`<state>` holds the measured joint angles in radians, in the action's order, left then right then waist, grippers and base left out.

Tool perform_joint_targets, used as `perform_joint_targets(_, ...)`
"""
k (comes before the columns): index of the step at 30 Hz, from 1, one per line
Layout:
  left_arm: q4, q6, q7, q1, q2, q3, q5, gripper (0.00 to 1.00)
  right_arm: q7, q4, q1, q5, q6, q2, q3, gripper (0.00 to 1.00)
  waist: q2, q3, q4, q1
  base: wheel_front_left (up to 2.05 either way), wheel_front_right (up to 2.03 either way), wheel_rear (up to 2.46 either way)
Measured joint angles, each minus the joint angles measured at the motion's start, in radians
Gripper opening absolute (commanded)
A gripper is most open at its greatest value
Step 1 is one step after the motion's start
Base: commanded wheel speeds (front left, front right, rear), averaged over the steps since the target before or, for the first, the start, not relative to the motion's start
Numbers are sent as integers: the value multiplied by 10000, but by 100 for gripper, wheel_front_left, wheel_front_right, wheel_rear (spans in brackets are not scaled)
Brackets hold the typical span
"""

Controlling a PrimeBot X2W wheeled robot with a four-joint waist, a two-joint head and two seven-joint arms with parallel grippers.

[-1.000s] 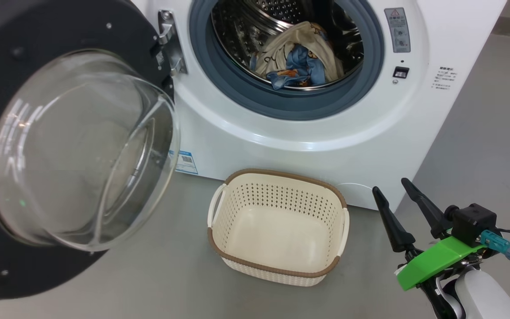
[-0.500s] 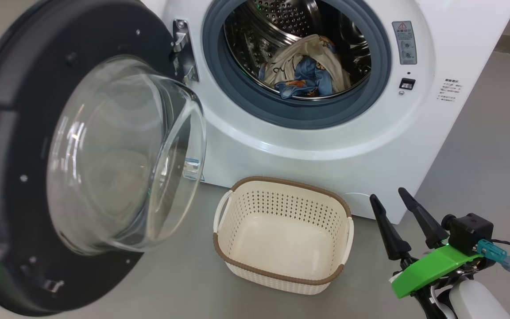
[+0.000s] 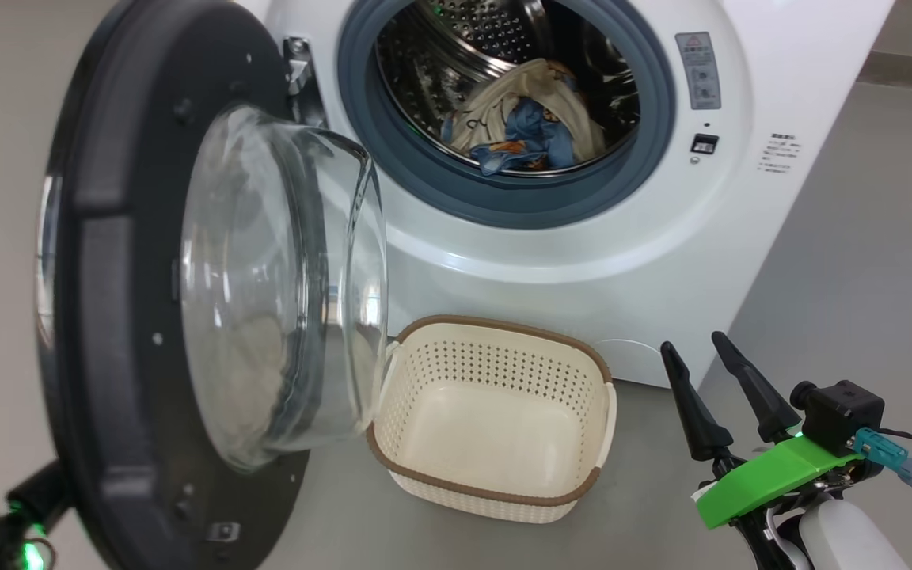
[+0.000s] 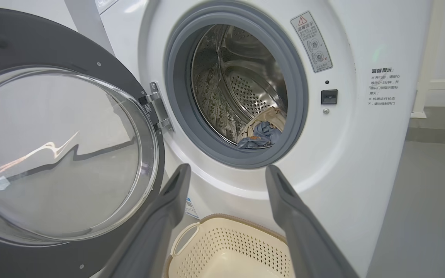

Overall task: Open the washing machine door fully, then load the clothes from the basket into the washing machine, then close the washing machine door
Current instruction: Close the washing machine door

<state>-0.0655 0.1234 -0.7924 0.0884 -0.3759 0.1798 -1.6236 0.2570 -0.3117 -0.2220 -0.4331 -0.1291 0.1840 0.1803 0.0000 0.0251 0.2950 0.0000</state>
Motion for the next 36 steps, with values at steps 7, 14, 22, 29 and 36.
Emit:
perform_joint_targets(7,1091,-2,-86,-476,579,-420,-115,0,0,63,2,2,0,-65,-104,100,0,58,-386,0,0,0,0)
perform_joint_targets(14,1783,-2,-69,-619,1133,-988,17,0,0,94,2,2,0,-96,-151,100,0,150,-806,0,0,0,0)
perform_joint_targets(22,1877,-2,362,-412,1722,-1457,491,0,0,142,-1,8,0,-153,-257,100,0,280,-1435,0,0,0,0)
perform_joint_targets(29,1697,-2,917,194,2048,-1722,1110,0,0,165,-5,21,0,-217,-270,100,0,391,-2137,0,0,0,0)
perform_joint_targets(36,1289,-2,1689,767,2422,-1944,1699,0,0,211,-12,90,0,-253,-265,100,0,520,-2897,0,0,0,0)
